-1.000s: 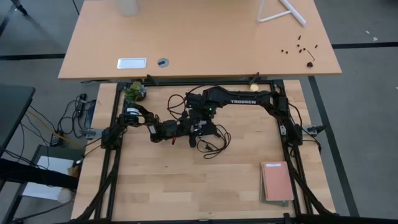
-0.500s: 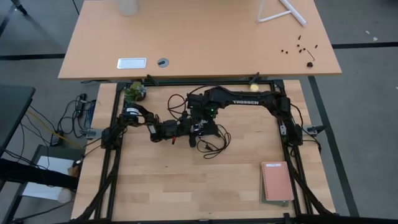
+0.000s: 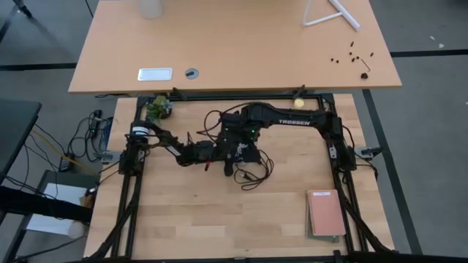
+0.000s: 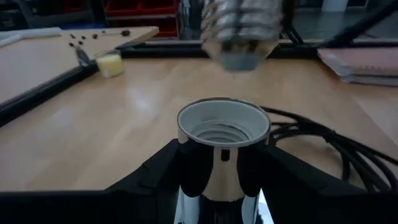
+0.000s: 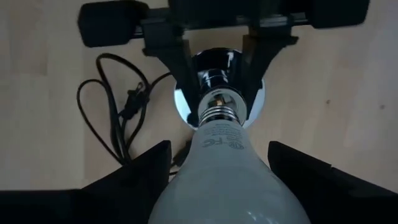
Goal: Screw lightbulb
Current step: Insert the lightbulb into the lamp
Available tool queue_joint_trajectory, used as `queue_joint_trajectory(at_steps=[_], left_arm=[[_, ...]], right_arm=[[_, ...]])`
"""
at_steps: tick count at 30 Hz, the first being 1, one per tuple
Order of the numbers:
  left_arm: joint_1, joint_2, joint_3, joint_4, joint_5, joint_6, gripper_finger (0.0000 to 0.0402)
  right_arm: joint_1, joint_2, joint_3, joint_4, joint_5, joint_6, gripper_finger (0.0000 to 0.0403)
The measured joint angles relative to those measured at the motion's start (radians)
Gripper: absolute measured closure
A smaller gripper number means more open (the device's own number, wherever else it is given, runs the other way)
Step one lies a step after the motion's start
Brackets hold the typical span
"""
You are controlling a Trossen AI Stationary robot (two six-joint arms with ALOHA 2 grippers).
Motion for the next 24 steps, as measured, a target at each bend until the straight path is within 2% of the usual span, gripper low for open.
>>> queue_joint_trajectory(at_steps=[8,20,24], left_arm=[[-0.074,-0.001,0.1,-0.112,0.002,0.054,0.0211],[-0.183,0.085,0.181,-0.128,0.01,-0.026,0.0211],[-0.235,0.103,0.181,-0.111,0.006,-0.05,0.0211]], right_arm=[[0.081,0.0,0.0,-0.15,-0.011,0.063,0.0134],[0.241,0.0,-0.006,-0.145,-0.021,0.224,0.0133],[0.291,0.0,-0.019,-0.07,-0.012,0.292,0.0133]])
